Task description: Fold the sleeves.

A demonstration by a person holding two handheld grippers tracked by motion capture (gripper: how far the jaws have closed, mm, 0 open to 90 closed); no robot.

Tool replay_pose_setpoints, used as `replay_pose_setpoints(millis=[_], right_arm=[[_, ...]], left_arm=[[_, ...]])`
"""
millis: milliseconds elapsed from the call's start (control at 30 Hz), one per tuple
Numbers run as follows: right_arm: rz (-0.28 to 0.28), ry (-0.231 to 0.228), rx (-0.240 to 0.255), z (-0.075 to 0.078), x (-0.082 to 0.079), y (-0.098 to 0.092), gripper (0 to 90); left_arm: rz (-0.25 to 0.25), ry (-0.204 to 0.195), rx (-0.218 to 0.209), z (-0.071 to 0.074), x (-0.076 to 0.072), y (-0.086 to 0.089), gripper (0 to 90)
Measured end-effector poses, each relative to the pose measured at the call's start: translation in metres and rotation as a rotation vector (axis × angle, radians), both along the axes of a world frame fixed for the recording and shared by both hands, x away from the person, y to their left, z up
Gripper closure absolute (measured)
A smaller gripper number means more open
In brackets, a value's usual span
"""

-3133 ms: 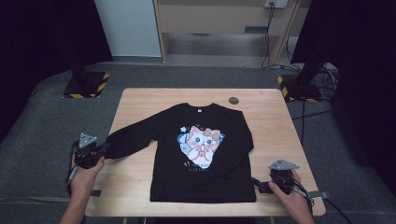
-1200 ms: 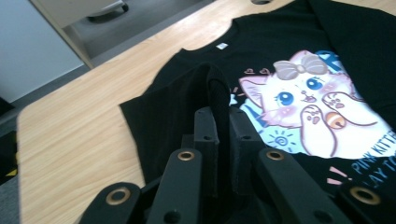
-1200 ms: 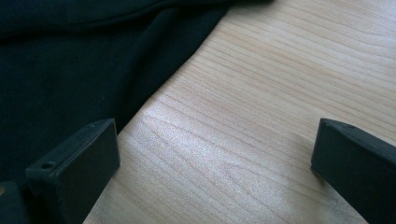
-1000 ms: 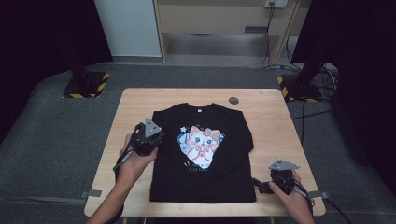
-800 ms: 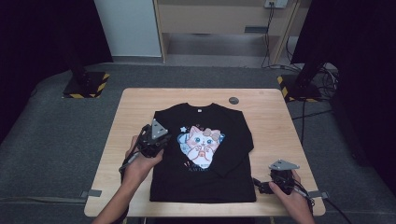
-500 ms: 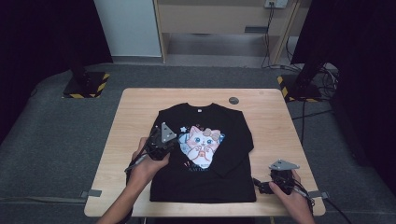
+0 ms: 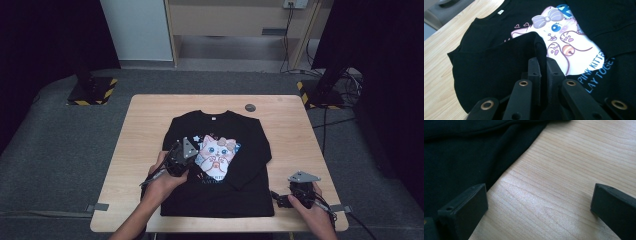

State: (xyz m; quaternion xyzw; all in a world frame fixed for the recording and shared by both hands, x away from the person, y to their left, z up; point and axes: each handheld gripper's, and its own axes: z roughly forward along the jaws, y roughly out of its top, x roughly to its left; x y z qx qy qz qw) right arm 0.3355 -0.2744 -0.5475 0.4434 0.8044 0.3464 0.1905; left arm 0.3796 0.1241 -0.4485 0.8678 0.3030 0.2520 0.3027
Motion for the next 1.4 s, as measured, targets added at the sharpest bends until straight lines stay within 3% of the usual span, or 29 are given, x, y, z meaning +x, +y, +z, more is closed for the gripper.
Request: replay_pose_setpoints(millis=[867, 933, 1033, 1233, 1400], right_arm=[[0.001, -0.001, 0.000, 0.000, 0.000, 0.000, 1.0], [0.001, -0.001, 0.000, 0.000, 0.000, 0.000, 1.0], [0.001, -0.001, 0.000, 0.000, 0.000, 0.000, 1.0], [0.001, -0.001, 0.000, 0.000, 0.000, 0.000, 1.0], [0.001, -0.001, 0.000, 0.000, 0.000, 0.000, 1.0]], left_arm=[[-0.036, 0.072, 0.057, -0.014, -0.007, -0.011, 83.2], [-0.021, 0.064, 0.024, -0.014, -0.008, -0.010, 76.4], [-0.026, 0.055, -0.042, -0.010, -0.010, -0.006, 57.2], [-0.045, 0.039, -0.057, -0.007, -0.016, -0.003, 52.0], [-0.064, 0.074, -0.063, -0.018, -0.017, -0.009, 49.0]])
